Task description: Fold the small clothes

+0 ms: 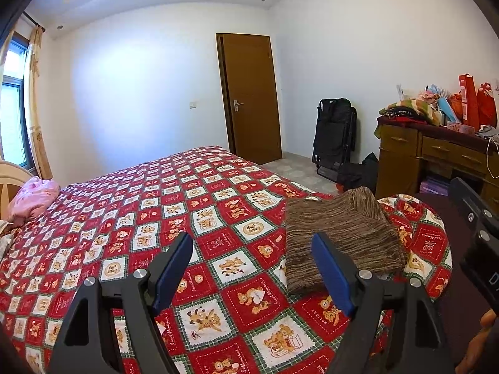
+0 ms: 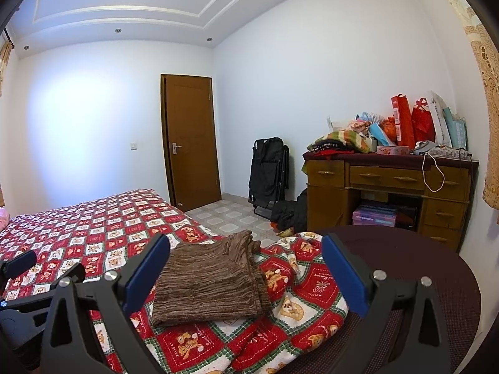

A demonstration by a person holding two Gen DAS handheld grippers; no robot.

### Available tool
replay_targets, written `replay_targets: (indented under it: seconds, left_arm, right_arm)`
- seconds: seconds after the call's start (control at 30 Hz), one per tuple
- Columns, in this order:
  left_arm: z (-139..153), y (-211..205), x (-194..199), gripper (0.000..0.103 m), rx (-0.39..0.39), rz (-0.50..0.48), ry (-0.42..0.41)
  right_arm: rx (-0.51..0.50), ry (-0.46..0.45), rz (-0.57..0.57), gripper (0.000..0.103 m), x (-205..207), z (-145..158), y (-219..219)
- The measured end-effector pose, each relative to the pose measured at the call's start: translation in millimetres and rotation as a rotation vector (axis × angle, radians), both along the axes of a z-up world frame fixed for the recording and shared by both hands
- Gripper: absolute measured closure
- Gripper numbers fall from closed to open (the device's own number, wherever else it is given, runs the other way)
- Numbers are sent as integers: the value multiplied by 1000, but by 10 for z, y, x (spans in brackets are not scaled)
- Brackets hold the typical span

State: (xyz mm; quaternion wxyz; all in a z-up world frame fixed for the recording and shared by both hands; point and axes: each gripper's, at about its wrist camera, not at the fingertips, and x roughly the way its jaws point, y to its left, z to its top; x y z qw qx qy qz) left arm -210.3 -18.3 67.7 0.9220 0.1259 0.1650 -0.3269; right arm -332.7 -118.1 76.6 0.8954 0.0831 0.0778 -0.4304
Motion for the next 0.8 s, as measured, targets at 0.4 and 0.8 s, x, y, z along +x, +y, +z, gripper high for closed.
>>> replay_targets:
  seconds: [0.4, 0.8]
  left_arm:
    - [-1, -1, -2, 24, 2, 2, -1]
    - [-4, -6, -2, 24, 3, 3, -3]
  right_arm:
    - [1, 2, -1, 3, -1, 3, 11]
    - [-1, 1, -1, 3, 3, 0, 6]
